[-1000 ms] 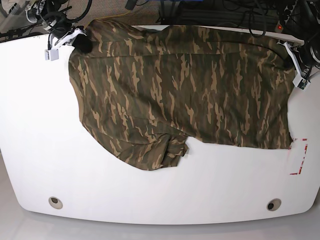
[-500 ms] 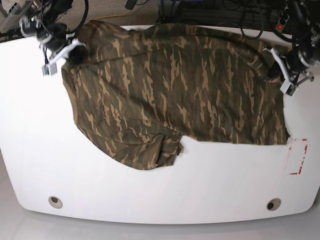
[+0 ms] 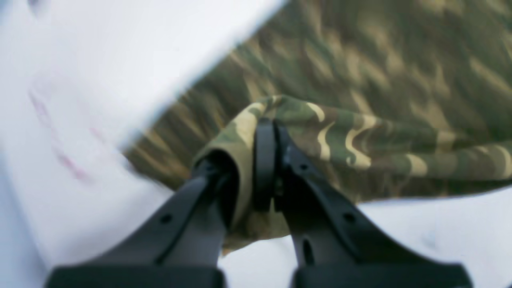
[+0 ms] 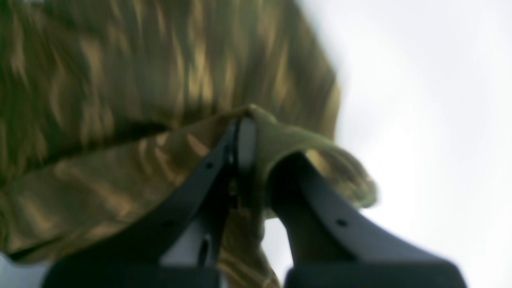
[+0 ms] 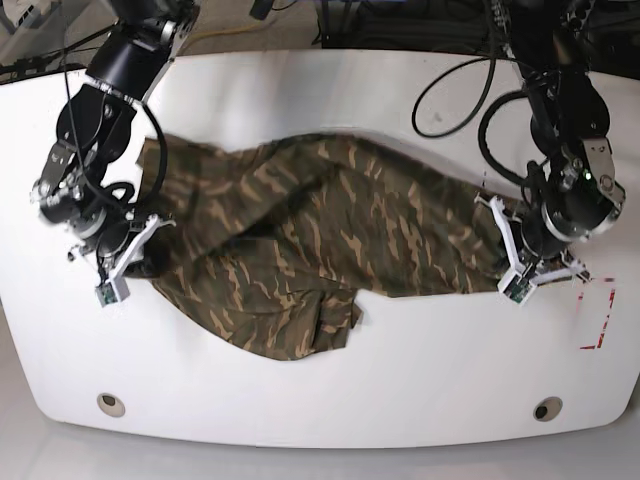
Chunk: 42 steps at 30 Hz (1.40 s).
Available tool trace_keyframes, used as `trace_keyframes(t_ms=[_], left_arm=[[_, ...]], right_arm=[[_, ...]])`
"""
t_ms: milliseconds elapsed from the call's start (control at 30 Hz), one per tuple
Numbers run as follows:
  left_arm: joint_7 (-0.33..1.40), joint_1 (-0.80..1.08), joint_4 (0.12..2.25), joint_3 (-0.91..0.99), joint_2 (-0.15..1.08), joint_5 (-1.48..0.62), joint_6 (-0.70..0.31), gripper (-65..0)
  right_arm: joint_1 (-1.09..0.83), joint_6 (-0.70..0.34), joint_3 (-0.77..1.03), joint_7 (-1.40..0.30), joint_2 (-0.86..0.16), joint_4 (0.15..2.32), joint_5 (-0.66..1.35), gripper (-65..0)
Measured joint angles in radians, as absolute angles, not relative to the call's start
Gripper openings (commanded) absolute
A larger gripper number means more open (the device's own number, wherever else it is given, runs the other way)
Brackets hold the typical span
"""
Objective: Fold the T-shirt properly
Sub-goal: 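Lift the shirt with both grippers, swing it and lay it flat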
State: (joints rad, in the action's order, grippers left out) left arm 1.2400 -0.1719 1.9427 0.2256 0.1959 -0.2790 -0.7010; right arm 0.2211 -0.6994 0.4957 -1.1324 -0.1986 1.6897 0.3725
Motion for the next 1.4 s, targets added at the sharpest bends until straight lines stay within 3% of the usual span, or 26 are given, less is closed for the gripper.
trace_keyframes(t_ms=[400, 633, 833, 1067, 1400], left_arm=[[1.24, -0.582, 1.953, 0.215, 0.242, -0.199, -0.703, -65.0], [1.247, -0.82, 1.955, 0.241, 0.317, -0.192, -0.701, -65.0], [1.24, -1.01, 1.954, 0.218, 0.387, -0.192, -0.701, -65.0], [1.282, -0.987, 1.959, 0.152, 0.377, -0.209, -0.701, -65.0], [1.34, -0.617, 1.974, 0.172, 0.321, -0.205, -0.7, -65.0]], right_arm=[[0.632, -0.703, 0.306, -1.156, -0.383, 1.594, 0.373, -65.0], [0.879, -0.705, 0.181, -1.174, -0.449, 1.597, 0.383, -65.0], [0.997, -0.701, 0.178, -1.23, -0.466, 1.608, 0.392, -65.0], [0.862, -0.7, 0.258, -1.282, -0.479, 1.728, 0.392, -65.0], [0.408, -0.701, 0.441, -1.302, -0.441, 1.896, 0.494, -65.0]])
